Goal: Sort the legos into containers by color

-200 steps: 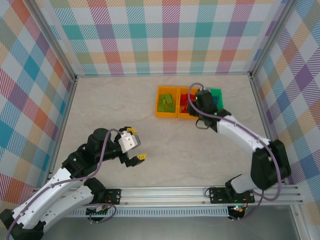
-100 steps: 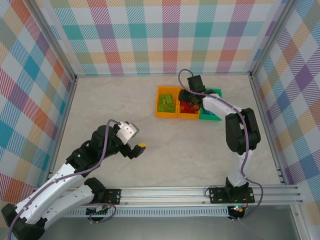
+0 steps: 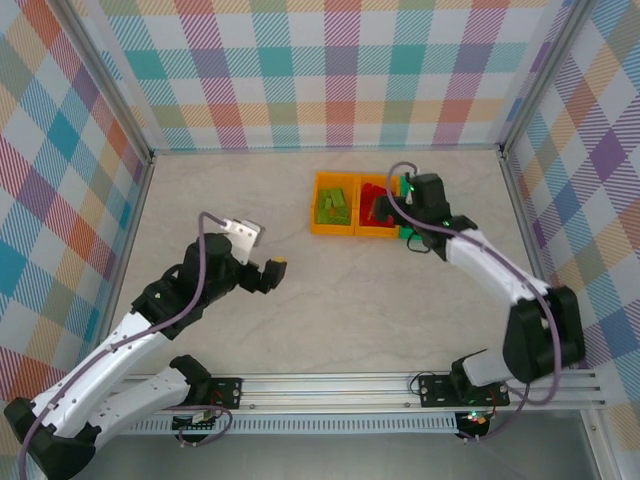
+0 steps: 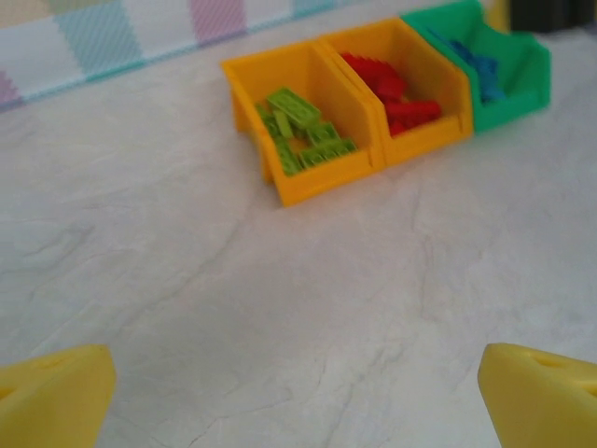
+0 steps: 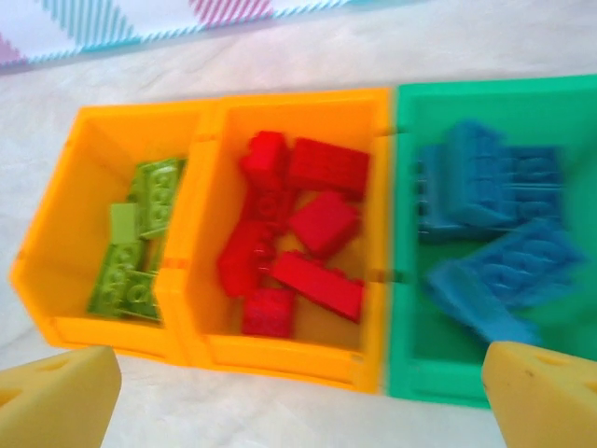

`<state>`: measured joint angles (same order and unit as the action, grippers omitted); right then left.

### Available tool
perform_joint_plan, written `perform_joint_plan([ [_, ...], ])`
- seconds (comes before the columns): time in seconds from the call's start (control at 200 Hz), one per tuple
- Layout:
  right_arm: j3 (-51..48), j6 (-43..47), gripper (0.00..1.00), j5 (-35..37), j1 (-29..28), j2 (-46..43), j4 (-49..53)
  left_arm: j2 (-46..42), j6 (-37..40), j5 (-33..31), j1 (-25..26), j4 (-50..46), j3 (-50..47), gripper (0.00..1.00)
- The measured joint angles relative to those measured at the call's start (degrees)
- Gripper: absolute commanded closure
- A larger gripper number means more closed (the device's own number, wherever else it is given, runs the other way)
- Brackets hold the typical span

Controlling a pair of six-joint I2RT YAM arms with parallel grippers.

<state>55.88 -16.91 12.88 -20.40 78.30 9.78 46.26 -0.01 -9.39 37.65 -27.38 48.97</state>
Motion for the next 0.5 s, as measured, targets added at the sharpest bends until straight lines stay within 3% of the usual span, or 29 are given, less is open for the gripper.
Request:
perform_joint_plan([
  [0.135,-11.8,4.1,0.00,6.4,4.4,-12.3,-4.0,-2.8,-5.3,-8.3,-0.1,3.2,-3.7,0.00],
  [0.225,-16.8,6.2,0.00,8.9,9.1,-15.7,-6.6,-4.5,-6.7,-14.2,-1.0,7.4,-10.7,0.00],
  [0.335,-21.0,7.8,0.00,9.6,13.7,-13.6,-11.5,-4.0,-7.1,-20.1,-3.4,12.6,-17.9,0.00],
  [0.5,-26.2,10.5,0.00,7.3,14.5,-2.7,-24.0,0.0,-6.6,-26.3,-8.2,24.0,-25.6,0.00],
])
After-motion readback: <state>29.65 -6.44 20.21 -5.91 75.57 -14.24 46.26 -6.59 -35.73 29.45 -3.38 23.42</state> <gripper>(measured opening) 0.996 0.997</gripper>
